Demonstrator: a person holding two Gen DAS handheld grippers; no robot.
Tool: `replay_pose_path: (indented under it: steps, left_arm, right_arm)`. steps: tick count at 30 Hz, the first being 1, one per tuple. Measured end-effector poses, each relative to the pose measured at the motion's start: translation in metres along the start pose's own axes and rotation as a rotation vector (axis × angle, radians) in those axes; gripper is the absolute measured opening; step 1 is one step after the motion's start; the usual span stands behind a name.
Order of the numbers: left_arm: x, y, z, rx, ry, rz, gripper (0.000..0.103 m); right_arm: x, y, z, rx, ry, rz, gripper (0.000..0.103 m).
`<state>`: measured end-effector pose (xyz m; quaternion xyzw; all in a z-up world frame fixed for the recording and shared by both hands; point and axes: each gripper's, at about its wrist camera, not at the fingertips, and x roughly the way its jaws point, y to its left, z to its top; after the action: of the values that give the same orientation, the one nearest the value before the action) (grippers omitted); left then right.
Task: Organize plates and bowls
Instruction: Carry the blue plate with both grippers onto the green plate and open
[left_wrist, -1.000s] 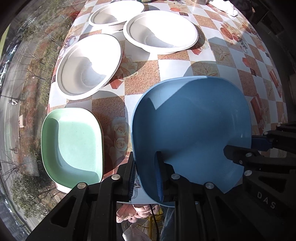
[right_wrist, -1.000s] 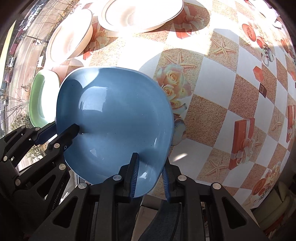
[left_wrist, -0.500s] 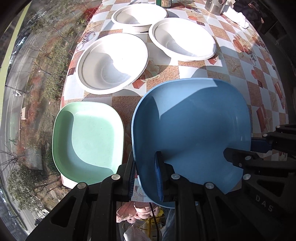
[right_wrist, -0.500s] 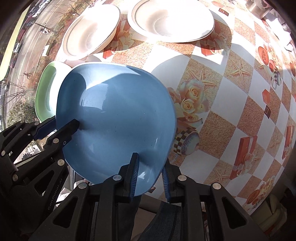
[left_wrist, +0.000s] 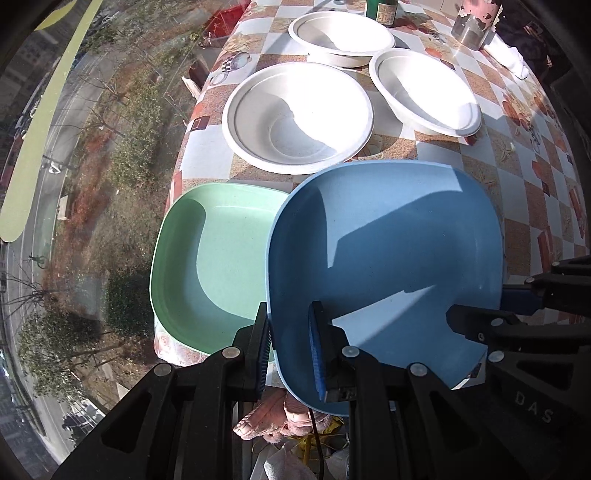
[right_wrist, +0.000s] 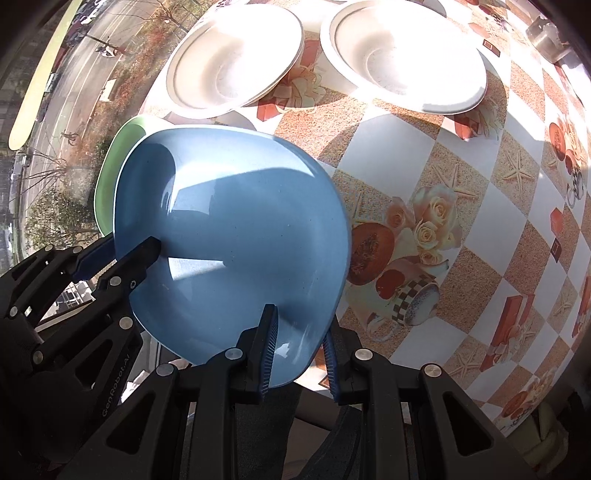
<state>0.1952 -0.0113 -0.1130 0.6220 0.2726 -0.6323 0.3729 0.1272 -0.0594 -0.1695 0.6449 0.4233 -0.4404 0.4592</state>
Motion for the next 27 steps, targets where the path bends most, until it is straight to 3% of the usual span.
replay_pose_path:
  steps: [18,20,22,24,25,26,27]
  left_arm:
    - [0.021,0.078,0.022,-0.133,0.01,0.132,0.021]
    - [0.024,0.083,0.024,-0.14,0.009,0.133,0.027]
    - [0.025,0.084,0.026,-0.144,0.01,0.16,0.041]
    - [0.022,0.086,0.024,-0.157,-0.012,0.199,0.07]
    - [0.021,0.087,0.023,-0.164,-0.022,0.203,0.074]
    - [0.02,0.089,0.02,-0.166,-0.022,0.195,0.077]
    - [0.02,0.087,0.019,-0.165,-0.018,0.183,0.077]
  right_arm:
    - [0.028,0.036,0.033,0.025,0.075,0.155,0.027]
    - [0.033,0.038,0.035,0.037,0.081,0.167,0.027]
    - [0.035,0.032,0.037,0.052,0.078,0.182,0.027]
    - [0.036,0.023,0.035,0.06,0.082,0.207,0.028]
    - [0.035,0.024,0.034,0.057,0.083,0.201,0.04]
    - [0.034,0.019,0.032,0.049,0.08,0.193,0.059]
    - [0.032,0.015,0.028,0.044,0.072,0.161,0.067]
